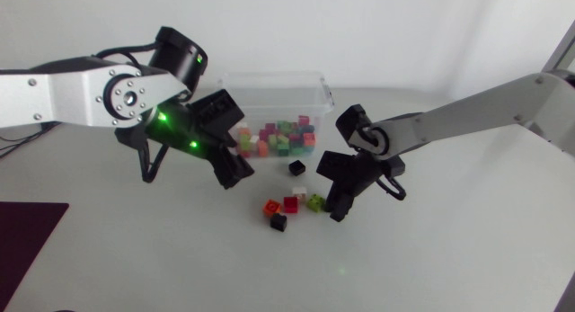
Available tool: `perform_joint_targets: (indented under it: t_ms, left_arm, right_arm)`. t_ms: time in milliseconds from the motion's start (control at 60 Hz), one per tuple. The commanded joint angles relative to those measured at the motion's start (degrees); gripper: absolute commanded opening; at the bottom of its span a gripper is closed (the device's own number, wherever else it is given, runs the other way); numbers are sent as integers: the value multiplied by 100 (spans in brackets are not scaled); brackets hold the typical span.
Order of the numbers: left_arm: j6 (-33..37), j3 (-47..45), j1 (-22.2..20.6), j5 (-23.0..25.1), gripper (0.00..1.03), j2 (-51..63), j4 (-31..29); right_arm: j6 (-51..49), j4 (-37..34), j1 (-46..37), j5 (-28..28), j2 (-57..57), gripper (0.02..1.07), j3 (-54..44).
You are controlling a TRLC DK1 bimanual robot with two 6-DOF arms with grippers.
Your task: Place the duplo bricks in the container
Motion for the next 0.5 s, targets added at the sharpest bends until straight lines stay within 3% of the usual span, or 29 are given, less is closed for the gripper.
perform_joint_targets:
  t_ms: [0, 217, 333, 483]
  left_arm:
    - [491, -235, -83, -7, 93, 173, -1]
    - [1396, -296, -171, 301, 93, 753, -256]
    - [2389, 319, -162, 696, 93, 1465, -941]
    - [2925, 662, -171, 828, 93, 2001, -959]
  right_arm:
    - [-20, -198, -38, 34, -322, 30, -52]
    - [-20, -778, -64, -37, -1131, 30, -17]
    - [-12, -962, -73, -98, -1430, 30, 36]
    - [59, -1156, -20, -204, -1746, 30, 89]
